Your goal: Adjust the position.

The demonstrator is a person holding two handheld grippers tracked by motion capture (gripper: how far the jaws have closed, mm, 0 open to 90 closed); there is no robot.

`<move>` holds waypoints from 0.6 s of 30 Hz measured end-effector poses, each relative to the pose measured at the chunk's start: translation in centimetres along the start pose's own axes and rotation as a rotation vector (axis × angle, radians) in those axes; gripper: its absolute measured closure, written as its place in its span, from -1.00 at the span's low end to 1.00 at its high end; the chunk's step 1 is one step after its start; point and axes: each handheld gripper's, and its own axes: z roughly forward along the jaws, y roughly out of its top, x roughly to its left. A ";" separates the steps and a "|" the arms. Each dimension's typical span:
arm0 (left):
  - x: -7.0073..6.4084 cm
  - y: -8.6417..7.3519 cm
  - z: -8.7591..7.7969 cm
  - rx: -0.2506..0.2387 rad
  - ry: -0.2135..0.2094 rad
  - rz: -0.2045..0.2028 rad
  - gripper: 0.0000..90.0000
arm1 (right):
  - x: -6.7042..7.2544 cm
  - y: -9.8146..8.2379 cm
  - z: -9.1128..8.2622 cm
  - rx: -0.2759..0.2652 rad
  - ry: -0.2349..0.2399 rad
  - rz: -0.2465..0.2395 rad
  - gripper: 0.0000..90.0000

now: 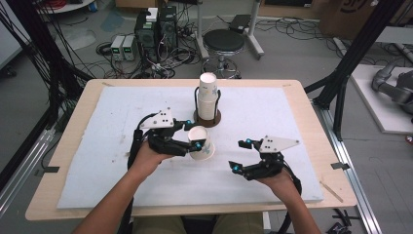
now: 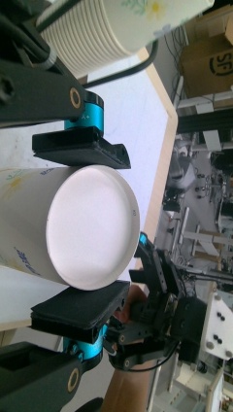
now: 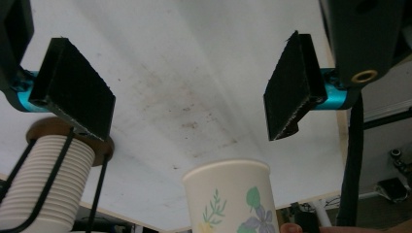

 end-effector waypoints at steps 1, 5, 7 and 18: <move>-0.1 0.0 0.1 0.001 -0.007 0.004 -0.16 | 0.0 0.0 0.0 0.000 0.000 0.000 -0.57; -0.4 -0.2 0.5 0.009 -0.028 0.002 -0.16 | 0.2 0.8 1.3 0.009 0.046 -0.025 -0.57; -0.4 -0.2 0.6 0.014 -0.038 0.003 -0.16 | 0.3 1.2 1.8 0.007 0.070 -0.034 -0.57; -1.4 0.1 2.0 0.017 -0.097 0.031 -0.16 | 0.4 1.9 3.7 0.004 0.151 -0.068 -0.57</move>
